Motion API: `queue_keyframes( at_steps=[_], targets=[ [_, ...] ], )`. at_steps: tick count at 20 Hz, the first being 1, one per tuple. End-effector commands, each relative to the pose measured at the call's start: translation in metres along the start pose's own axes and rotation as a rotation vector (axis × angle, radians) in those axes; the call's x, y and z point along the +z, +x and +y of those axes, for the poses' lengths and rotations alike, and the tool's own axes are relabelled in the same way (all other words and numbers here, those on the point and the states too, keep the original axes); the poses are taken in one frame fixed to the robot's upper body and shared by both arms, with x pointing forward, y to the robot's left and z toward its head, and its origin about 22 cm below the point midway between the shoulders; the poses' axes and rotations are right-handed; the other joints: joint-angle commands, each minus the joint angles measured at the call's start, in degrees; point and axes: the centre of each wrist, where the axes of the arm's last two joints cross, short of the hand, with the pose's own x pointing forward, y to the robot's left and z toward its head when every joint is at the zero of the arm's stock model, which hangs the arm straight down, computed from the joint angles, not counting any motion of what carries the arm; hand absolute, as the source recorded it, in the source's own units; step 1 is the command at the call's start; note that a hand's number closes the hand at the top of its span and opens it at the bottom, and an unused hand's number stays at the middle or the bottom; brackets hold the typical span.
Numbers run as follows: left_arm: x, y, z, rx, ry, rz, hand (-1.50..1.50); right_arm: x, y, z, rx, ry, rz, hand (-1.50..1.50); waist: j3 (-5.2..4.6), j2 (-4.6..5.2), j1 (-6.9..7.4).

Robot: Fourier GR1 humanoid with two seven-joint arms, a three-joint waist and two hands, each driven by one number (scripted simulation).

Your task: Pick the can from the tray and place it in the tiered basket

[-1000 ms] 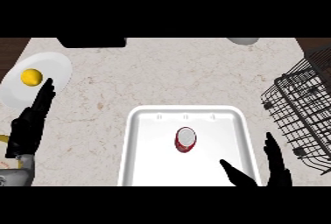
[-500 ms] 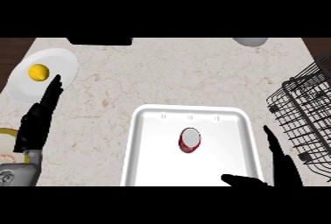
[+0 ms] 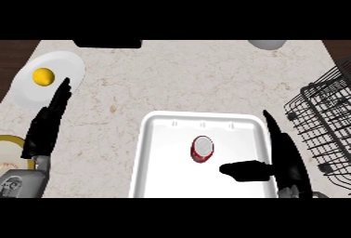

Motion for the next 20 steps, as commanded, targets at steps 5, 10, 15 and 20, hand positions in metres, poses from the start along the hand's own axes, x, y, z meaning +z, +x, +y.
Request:
queue_keyframes(
  at_steps=[5,10,15,20],
  targets=[
    [-0.007,0.006,0.002,0.001,0.014,-0.008,0.00,-0.012,0.030,0.031,0.129,0.078,0.245,-1.50,0.07,-0.23,-0.53],
    [-0.004,-0.012,0.007,-0.016,0.033,0.021,0.00,-0.009,0.031,0.053,0.159,0.078,0.258,-1.50,0.13,-0.26,-1.40],
    [-0.001,-0.010,0.005,-0.019,0.027,0.036,0.00,-0.001,0.036,0.063,0.222,0.057,0.234,-1.50,0.17,-0.47,-1.84],
    [0.008,-0.018,0.008,0.007,0.030,0.018,0.00,0.000,0.040,0.073,0.264,0.017,0.243,-1.50,0.12,-0.47,-1.50]
  ],
)
